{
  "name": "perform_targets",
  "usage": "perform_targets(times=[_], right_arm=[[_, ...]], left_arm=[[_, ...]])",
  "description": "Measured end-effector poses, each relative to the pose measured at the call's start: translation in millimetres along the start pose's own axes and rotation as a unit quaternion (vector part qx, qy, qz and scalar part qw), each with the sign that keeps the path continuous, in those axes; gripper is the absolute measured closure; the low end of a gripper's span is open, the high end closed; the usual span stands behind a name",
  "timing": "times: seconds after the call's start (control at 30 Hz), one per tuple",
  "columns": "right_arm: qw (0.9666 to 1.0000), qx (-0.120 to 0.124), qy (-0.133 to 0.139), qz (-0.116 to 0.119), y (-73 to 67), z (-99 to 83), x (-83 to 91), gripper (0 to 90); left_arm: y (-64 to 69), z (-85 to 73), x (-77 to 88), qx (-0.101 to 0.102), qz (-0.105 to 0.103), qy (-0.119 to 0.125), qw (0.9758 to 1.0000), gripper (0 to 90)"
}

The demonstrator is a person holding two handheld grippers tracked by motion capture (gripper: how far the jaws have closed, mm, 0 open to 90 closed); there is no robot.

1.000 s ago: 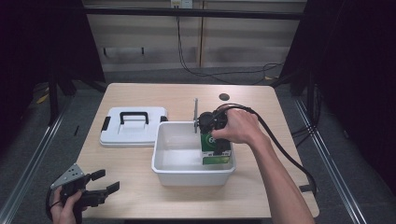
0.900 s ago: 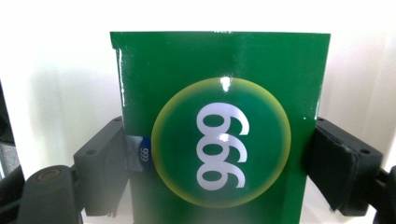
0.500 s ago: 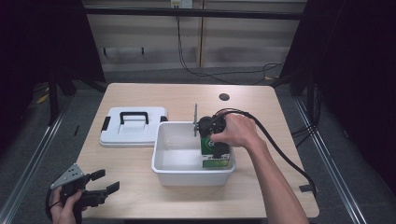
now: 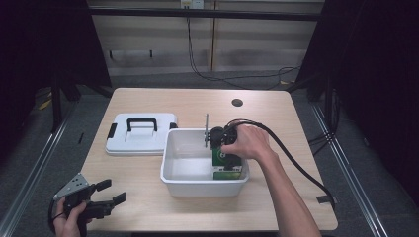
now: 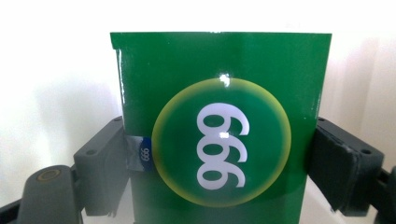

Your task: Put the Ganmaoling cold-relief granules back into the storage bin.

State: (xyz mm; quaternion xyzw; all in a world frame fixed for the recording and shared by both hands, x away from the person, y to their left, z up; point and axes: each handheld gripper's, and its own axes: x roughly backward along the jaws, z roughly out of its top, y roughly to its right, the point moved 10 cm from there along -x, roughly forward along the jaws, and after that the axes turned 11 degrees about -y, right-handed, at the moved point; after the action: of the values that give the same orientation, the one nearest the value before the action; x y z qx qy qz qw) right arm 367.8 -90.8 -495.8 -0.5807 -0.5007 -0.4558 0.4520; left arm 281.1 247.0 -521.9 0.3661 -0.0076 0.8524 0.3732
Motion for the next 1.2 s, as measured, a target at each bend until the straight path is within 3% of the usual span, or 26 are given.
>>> perform_targets(times=[0.9, 1.2], right_arm=[[0.9994, -0.004, -0.033, -0.003, -0.2, 3.5, -21.6, 13.2], [0.9997, -0.002, -0.025, -0.008, -1.3, 3.9, -22.0, 12.1]], left_arm=[[-0.6, 0.7, -1.4, 0.0, -0.001, -0.001, 1.0, 15.8], [1.0, 1.0, -0.9, -0.003, -0.003, 0.0, 1.0, 15.9]])
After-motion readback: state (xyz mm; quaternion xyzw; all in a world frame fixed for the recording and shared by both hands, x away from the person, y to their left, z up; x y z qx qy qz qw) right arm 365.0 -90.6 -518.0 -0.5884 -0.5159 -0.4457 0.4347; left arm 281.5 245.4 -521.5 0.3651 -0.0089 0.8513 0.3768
